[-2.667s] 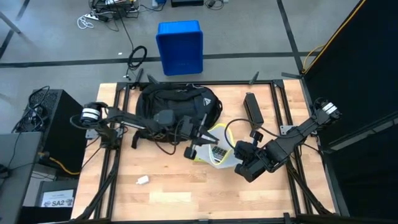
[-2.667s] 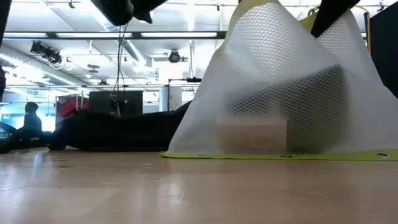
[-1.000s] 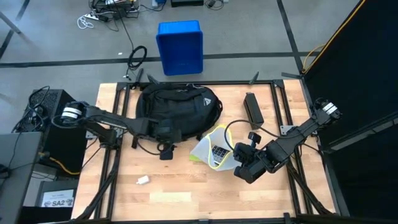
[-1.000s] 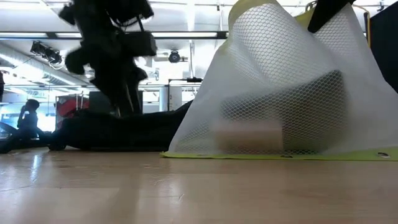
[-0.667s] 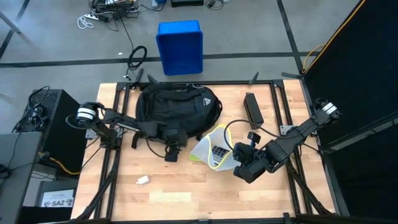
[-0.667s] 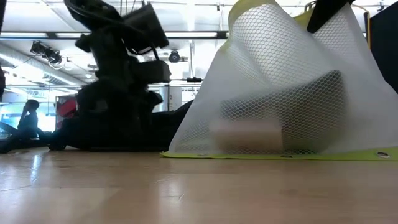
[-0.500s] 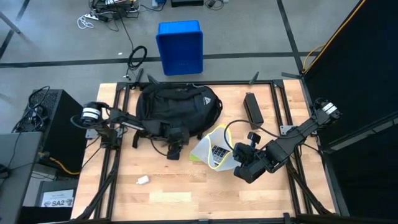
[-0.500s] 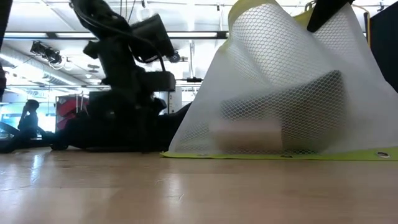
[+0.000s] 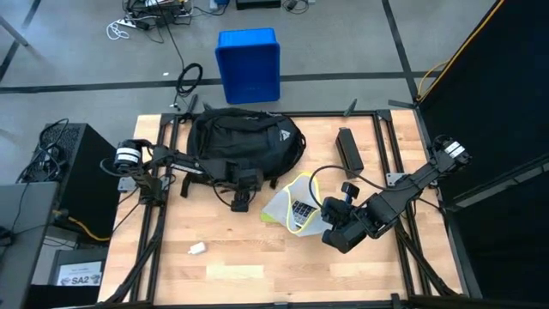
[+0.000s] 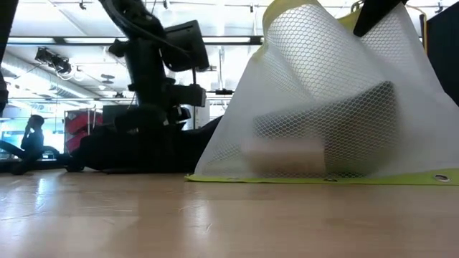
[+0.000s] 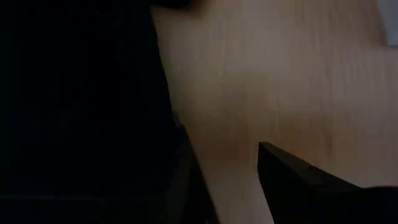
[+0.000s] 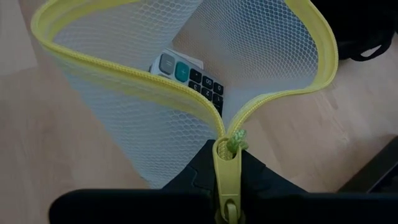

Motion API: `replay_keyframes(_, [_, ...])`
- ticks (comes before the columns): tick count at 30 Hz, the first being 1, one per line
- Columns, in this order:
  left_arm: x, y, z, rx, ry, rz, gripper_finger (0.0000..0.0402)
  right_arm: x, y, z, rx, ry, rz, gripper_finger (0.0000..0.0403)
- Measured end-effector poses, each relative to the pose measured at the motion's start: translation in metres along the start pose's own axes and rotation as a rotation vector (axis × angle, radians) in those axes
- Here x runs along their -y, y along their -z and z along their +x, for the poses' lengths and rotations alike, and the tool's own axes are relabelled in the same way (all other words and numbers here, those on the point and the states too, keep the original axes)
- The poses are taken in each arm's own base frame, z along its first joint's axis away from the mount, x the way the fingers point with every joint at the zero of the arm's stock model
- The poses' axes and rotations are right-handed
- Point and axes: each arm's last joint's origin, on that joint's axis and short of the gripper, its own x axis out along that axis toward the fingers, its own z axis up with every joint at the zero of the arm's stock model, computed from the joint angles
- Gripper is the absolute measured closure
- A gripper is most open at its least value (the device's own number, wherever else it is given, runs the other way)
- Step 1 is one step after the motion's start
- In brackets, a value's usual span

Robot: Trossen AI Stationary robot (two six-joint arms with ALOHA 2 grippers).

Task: Unpack backpack
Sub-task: Put the black pen into the yellow zip bag

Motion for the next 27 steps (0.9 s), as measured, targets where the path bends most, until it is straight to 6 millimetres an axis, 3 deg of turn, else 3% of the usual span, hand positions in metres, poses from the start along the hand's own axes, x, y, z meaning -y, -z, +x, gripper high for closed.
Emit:
replay_keyframes(9, [-0.007,0.000,-0.003,-0.041,-0.019,-0.036,0.0245,0.000,0.000,0.000,0.000,-0.001,0.000,0.0403])
replay_keyframes(19, [-0.021,0.027,0.016,-0.087,0.073,-0.185,0.0245,-0.001,0.000,0.000,-0.003,-0.011,0.004,0.0403])
replay_keyframes(23, [-0.017,0.029,0.018,-0.072,0.165,-0.211,0.0245,-0.001,0.000,0.000,-0.003,-0.011,0.003,0.0403])
replay_keyframes(27, [0.003,0.024,0.015,-0.052,0.243,-0.186,0.0245,-0.001,0.000,0.000,-0.003,-0.011,0.003,0.0403])
